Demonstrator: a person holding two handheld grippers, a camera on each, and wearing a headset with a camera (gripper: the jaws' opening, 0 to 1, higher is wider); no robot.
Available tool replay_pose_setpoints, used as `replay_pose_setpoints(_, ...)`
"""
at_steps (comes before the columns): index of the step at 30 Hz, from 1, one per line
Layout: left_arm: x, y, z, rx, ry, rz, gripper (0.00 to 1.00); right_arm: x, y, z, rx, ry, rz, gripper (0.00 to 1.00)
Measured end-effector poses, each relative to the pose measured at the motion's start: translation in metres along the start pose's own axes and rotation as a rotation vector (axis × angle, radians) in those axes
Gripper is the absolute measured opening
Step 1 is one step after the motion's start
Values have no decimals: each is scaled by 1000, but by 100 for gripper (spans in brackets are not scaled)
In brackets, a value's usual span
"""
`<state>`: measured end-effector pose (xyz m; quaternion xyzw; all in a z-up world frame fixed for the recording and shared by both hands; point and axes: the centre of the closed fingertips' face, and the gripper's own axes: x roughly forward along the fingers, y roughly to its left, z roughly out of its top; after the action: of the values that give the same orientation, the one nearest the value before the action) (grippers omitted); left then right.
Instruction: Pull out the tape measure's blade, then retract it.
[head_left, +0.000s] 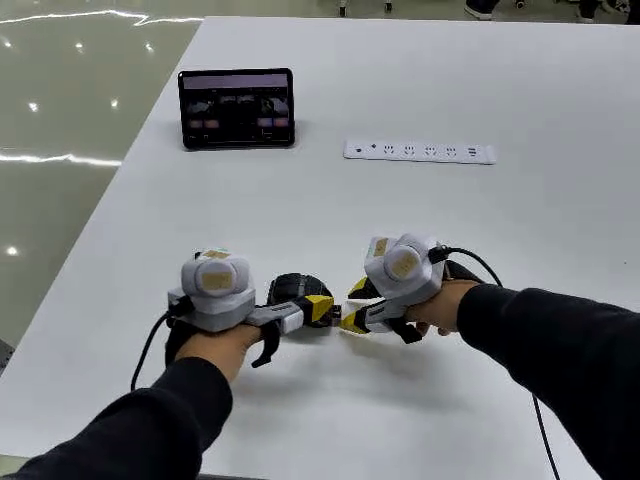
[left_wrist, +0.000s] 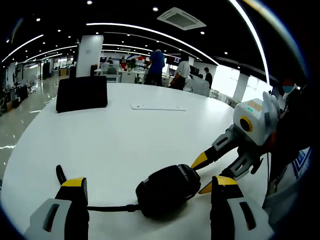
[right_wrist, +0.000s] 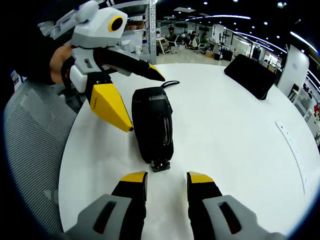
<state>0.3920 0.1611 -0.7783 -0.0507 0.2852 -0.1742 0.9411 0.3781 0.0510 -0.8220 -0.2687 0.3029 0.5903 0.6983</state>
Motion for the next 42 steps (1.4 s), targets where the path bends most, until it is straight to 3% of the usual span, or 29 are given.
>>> replay_pose_setpoints(3,-9,4,2,44,9,-66,100,-14,-4,-4,28,-16,-25,33)
replay_pose_setpoints(5,-17,11,3,35,13,-64,100,-25,-4,-7,44,-35,-42,38)
replay_pose_setpoints(7,-25,9,7,-2,-2,-122,100,-36,-5,-14,54,-40,-61,40)
replay_pose_setpoints(8,-29,10,5,-16,18,-139,100,-40,-5,-16,57,-43,-69,42)
replay_pose_setpoints(12,-42,10,15,34,-41,-189,100,-61,-5,-27,89,-63,-101,48)
replay_pose_setpoints(13,-46,11,14,27,-27,-191,100,-67,-4,-30,103,-70,-110,50)
replay_pose_setpoints(15,-53,12,19,43,-48,-195,100,-79,-1,-36,135,-80,-125,54)
replay_pose_setpoints(17,-58,14,18,52,-40,-201,100,-89,1,-40,152,-98,-139,60)
replay_pose_setpoints(19,-62,17,16,80,-27,-197,100,-97,3,-46,156,-97,-150,64)
replay_pose_setpoints(24,-75,23,15,82,-22,-206,100,-123,9,-61,161,-96,-193,70)
replay_pose_setpoints(36,-95,34,-4,135,7,-214,100,-198,20,-110,224,-89,-310,82)
replay_pose_setpoints(41,-107,38,-7,153,0,-211,100,-220,25,-125,254,-100,-353,86)
replay_pose_setpoints(42,-111,45,4,229,-45,-169,100,-224,27,-127,260,-106,-357,87)
